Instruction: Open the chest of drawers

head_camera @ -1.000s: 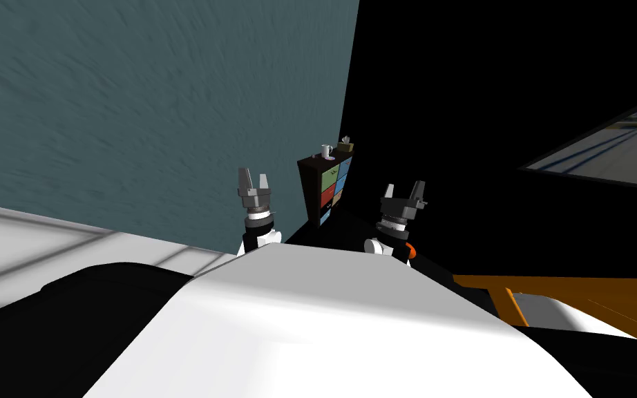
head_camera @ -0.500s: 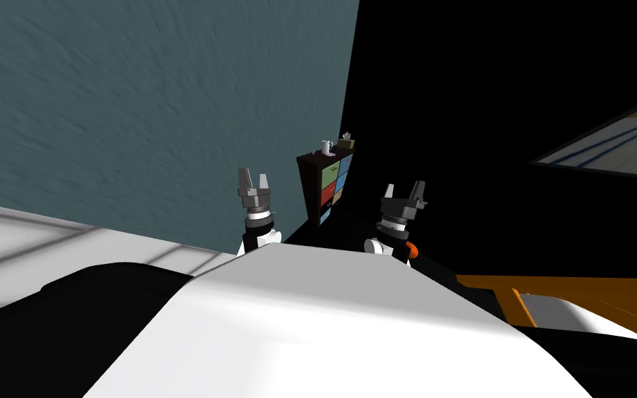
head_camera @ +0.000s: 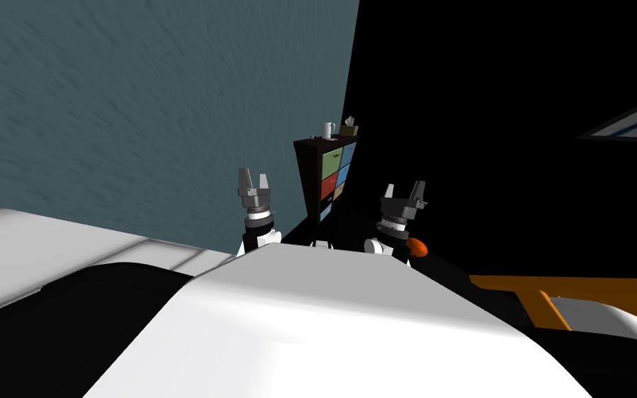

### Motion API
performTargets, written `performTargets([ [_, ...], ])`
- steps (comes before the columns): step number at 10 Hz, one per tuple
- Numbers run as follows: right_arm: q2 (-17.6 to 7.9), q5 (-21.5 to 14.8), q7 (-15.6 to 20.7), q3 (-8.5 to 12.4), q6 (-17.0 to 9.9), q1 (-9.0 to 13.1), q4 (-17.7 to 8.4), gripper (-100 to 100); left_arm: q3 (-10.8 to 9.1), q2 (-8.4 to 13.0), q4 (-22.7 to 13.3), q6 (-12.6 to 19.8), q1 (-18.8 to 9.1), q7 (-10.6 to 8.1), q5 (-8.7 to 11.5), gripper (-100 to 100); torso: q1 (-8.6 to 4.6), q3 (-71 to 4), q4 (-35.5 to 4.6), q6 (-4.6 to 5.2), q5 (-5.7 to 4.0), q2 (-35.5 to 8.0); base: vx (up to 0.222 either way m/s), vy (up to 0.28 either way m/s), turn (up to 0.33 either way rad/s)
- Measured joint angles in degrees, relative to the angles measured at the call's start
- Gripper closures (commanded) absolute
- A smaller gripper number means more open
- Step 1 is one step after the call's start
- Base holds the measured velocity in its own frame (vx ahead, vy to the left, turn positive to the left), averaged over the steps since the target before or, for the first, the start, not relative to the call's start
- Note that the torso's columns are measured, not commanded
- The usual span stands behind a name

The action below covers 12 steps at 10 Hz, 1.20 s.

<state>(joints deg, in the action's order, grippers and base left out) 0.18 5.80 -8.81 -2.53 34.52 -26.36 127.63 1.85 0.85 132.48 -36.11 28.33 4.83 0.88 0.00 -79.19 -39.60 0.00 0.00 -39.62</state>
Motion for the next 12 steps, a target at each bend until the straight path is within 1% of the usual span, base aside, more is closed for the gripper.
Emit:
performTargets([
  [1,-1.1,0.0,-0.4,-0.1,0.0,0.1,-0.3,-100,0.0,0.0,0.0,0.0,0.0,0.0,0.0,0,-0.02,-4.0,-1.9,-0.01,0.0,-1.9,0.034,-0.015,0.056],
  [2,-2.4,0.1,-1.3,-0.3,0.1,0.0,-0.5,-100,0.0,0.0,0.0,0.0,0.0,0.0,0.0,0,-0.04,-5.1,-2.4,0.0,-0.01,-2.4,0.045,-0.023,0.09],
  [5,-6.4,0.5,-5.7,-1.0,0.8,-0.5,-2.0,-100,0.0,0.0,0.0,0.0,0.0,0.0,0.0,0,-0.06,-5.4,-2.6,0.0,-0.02,-2.6,0.071,-0.04,0.082],
  [8,-8.6,1.1,-10.1,-1.7,1.5,-0.5,-3.9,-100,0.0,0.0,0.0,0.0,0.0,0.0,0.0,0,-0.01,-5.4,-2.7,-0.01,0.0,-2.7,0.063,-0.035,0.11],
  [11,-9.8,1.5,-14.5,-2.3,1.6,-0.6,-4.9,-100,0.0,0.0,0.0,0.0,0.0,0.0,0.0,0,0.03,-5.4,-2.7,0.02,0.01,-2.7,0.056,-0.036,0.103],
  [12,-10.3,1.7,-16.0,-2.7,1.9,-0.7,-5.6,-100,0.0,0.0,0.0,0.0,0.0,0.0,0.0,0,-0.02,-5.4,-2.7,-0.01,0.0,-2.7,0.056,-0.034,0.074],
])
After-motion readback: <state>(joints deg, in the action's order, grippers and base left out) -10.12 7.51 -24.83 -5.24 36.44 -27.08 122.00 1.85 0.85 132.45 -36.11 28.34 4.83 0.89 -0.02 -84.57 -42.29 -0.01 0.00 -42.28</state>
